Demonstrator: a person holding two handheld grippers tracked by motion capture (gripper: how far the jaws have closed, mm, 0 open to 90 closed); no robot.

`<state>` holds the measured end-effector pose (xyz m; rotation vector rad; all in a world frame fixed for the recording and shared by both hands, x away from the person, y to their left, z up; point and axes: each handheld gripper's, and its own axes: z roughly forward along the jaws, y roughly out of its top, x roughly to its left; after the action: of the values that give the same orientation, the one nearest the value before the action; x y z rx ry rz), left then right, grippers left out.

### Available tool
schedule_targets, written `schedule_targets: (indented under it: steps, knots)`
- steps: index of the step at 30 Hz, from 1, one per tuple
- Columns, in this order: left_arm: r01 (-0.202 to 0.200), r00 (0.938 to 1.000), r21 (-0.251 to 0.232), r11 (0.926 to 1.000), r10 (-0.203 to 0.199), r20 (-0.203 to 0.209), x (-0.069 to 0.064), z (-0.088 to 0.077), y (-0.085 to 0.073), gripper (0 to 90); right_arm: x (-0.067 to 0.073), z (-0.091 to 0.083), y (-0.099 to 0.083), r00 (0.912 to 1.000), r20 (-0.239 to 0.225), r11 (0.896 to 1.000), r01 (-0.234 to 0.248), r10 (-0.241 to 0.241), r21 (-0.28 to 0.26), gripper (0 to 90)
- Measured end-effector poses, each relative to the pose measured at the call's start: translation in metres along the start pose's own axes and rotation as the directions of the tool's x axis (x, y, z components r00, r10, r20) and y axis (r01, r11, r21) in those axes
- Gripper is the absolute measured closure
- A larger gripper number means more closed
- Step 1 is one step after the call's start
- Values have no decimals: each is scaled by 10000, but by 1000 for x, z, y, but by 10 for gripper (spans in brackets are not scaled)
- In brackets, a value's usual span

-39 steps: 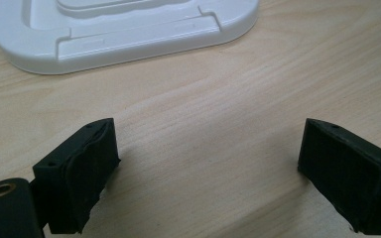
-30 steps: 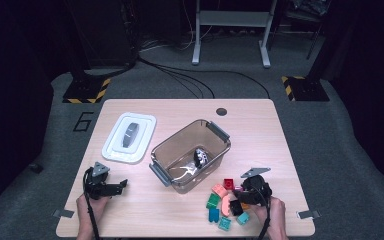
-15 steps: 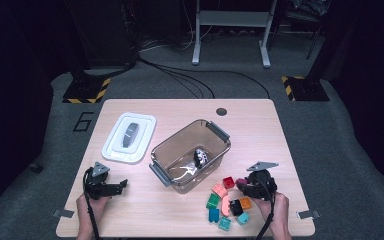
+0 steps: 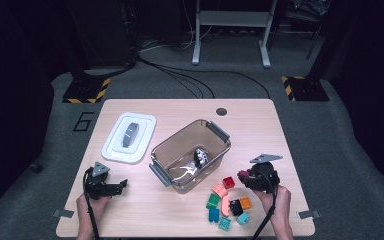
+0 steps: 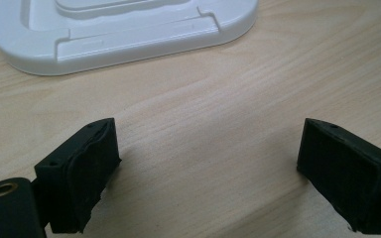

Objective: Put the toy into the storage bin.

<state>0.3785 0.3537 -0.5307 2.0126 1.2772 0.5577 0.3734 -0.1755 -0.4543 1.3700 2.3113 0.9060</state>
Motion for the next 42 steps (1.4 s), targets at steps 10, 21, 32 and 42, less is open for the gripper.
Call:
schedule_targets:
  steps: [10,21,32,42]
  knots:
    - [5,10000,15,10000,-5,12,0,0,0,94,-3,-6,12,9999,108,9997,-8,11,-251,594]
    - [20,10000,2,10000,-20,18,-1,0,0,95,-4,-11,24,9999,127,9994,-80,84,-328,594]
    - [-12,10000,24,10000,12,3,-1,-1,0,98,-11,-19,36,9998,181,9981,-11,22,-609,594]
    - [-24,10000,12,10000,24,9,-1,-1,0,101,-23,-21,50,9999,-42,9963,-119,116,-849,594]
